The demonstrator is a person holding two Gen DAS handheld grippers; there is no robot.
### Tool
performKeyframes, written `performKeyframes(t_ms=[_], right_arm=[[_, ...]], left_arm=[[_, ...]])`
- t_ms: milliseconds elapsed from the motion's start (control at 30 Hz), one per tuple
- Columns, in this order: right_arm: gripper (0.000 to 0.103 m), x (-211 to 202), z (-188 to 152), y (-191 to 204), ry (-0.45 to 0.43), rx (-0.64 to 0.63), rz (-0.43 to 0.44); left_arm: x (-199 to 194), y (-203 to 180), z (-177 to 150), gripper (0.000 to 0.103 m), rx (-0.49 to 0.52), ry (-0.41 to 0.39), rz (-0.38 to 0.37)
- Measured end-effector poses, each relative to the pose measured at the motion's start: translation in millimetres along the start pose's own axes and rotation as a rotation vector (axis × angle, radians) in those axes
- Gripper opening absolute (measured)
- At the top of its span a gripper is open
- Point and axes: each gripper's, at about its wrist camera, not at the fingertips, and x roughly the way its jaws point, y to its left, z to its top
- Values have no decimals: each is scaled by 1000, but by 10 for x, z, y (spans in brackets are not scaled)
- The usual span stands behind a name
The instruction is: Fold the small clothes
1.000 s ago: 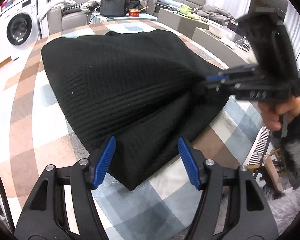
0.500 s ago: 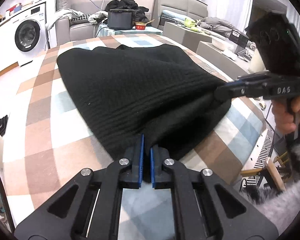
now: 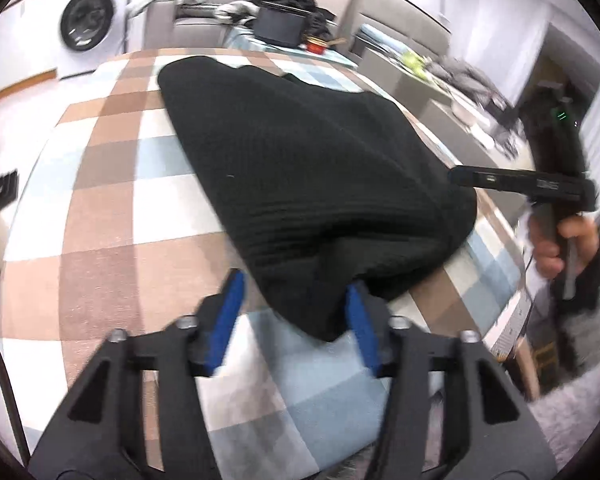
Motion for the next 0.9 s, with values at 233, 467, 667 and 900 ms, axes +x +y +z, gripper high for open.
performKeyframes(t_ms=[233,467,667,900], right_arm=[[66,577,561,-500,-41,179,-37],[5,946,1151,-576,-29,153,-97],[19,852,1469,-543,-88,76,-215],[59,730,1405,-244,-54,65,-99]], left_arm=[[40,169,108,57,-70,1,-23],[101,117,11,57,-12,51,-32],[-8,210,-78,60,-35,35,-57],[-202,516,32,67,-138,-50,-11]])
